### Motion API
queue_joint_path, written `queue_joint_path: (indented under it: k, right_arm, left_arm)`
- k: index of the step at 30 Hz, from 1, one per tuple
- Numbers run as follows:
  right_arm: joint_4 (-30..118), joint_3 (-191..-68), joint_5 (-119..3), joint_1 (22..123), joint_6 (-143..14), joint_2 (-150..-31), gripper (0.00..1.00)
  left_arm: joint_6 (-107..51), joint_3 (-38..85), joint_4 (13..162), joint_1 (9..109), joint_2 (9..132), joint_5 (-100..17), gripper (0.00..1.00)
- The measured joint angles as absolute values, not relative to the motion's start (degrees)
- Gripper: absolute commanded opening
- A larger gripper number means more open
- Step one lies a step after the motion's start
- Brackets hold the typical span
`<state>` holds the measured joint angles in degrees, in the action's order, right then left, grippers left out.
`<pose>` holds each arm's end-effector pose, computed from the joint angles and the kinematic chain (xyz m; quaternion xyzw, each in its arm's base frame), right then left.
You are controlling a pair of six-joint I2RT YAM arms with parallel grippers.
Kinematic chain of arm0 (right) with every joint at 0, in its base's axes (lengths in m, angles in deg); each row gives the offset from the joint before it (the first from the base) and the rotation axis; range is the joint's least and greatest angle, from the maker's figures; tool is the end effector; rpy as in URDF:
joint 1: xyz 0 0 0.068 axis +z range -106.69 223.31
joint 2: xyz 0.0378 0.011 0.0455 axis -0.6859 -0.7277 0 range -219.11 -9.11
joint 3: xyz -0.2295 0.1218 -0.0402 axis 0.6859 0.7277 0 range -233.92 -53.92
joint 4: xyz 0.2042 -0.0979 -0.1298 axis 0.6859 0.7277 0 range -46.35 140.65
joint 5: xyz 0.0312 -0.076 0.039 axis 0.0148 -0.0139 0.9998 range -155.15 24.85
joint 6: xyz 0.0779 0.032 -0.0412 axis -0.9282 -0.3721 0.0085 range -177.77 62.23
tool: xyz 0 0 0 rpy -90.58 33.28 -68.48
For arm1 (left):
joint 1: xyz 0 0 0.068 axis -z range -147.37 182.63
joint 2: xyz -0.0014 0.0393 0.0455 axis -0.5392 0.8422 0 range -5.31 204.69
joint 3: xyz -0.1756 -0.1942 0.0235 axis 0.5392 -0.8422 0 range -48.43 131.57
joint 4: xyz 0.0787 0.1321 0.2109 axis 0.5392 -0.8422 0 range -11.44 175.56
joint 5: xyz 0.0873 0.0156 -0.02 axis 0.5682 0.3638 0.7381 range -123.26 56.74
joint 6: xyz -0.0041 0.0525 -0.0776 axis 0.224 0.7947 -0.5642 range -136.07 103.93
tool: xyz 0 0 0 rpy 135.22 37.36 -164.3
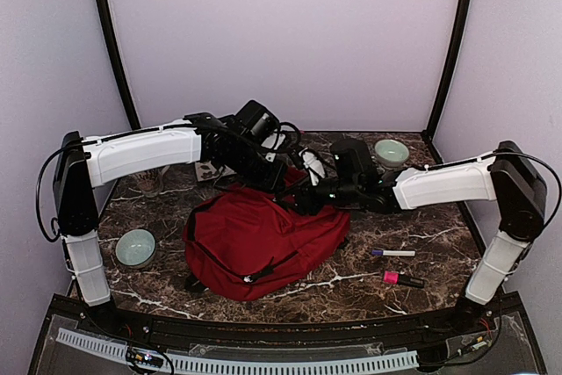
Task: Pack the student bag
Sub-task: Hold the lower front pocket of the student bag.
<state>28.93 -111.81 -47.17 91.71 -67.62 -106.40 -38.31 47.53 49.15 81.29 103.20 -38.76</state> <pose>0.2590 0.3311 0.1918 -0.3541 0.7571 0.3743 0.4016 0.2951 -0.3479 0.2402 0.2301 0.9068 -0.2397 0.2592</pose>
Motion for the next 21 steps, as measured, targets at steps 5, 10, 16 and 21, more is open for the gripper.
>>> queue_joint_path:
  k: [5,10,16,21]
  right_arm:
    - [31.0,-113.6,-48.0,91.7,-67.3,-108.6,0.44]
    - [31.1,-113.5,-47.5,91.7,-67.5,-108.8,0.38]
    - [31.4,-113.5,-45.9,91.7,-67.6,-108.8,0.17]
    - [33.0,-113.5,-44.7,91.7,-66.7,-108.8,0.10]
  left_arm:
    - [-39.0,47.5,49.2,81.3,103.2,-38.7,0.00]
    - [-39.4,47.5,49.2,81.3,103.2,-38.8,0.00]
    - [-39.9,47.5,49.2,81.3,103.2,-38.5,0.00]
    - [-40.3,47.5,49.2,81.3,103.2,-38.1,0.00]
